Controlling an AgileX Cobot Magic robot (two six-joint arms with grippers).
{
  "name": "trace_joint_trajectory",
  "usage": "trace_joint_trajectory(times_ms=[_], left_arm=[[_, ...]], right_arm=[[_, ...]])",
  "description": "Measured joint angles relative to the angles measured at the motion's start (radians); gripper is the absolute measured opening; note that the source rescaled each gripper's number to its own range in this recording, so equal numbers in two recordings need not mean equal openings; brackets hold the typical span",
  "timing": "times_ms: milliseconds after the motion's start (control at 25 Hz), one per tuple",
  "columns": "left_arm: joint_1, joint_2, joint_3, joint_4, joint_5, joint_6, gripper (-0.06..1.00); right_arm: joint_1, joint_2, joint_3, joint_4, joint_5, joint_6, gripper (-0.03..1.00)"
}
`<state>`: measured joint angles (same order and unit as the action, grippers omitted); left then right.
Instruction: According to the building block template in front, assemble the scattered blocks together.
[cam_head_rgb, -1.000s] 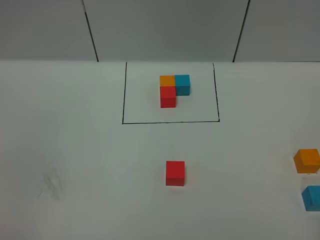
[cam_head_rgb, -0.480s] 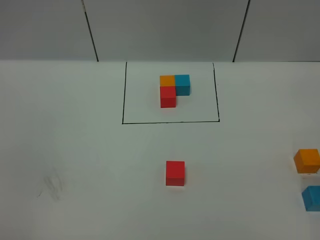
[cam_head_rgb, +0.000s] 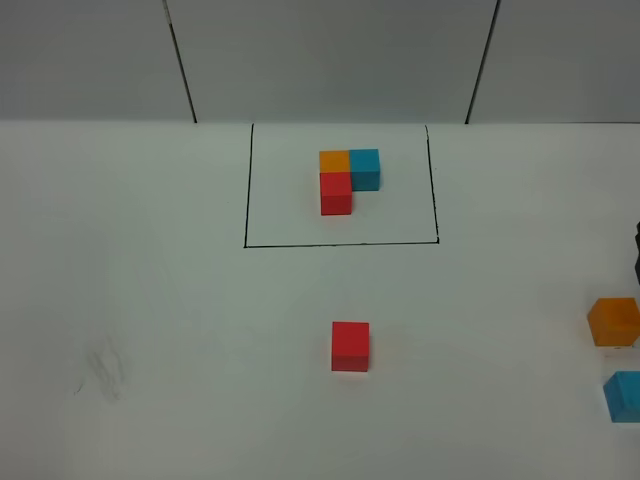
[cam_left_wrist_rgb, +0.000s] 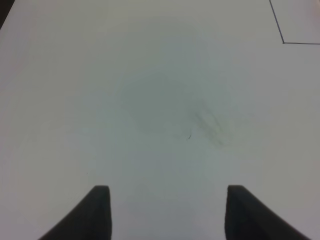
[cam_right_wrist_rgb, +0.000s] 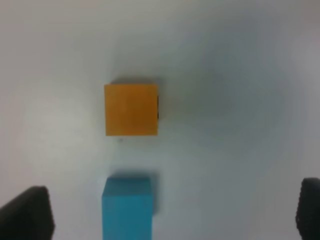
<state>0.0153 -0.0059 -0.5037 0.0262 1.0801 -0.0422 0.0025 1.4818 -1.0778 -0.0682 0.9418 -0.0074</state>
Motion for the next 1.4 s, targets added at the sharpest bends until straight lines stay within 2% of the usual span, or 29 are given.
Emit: trace_joint_trajectory(times_ms=[360, 1400], left_arm=[[0.000, 0.000, 0.000, 0.000, 0.000, 0.001, 0.58], [0.000, 0.000, 0.000, 0.000, 0.000, 0.001, 0.57]], right_arm=[[0.001, 0.111, -0.009, 0.076, -0.076, -0.042, 1.00], [0.020, 0.415, -0.009, 0.068, -0.243, -0.030, 0.97]])
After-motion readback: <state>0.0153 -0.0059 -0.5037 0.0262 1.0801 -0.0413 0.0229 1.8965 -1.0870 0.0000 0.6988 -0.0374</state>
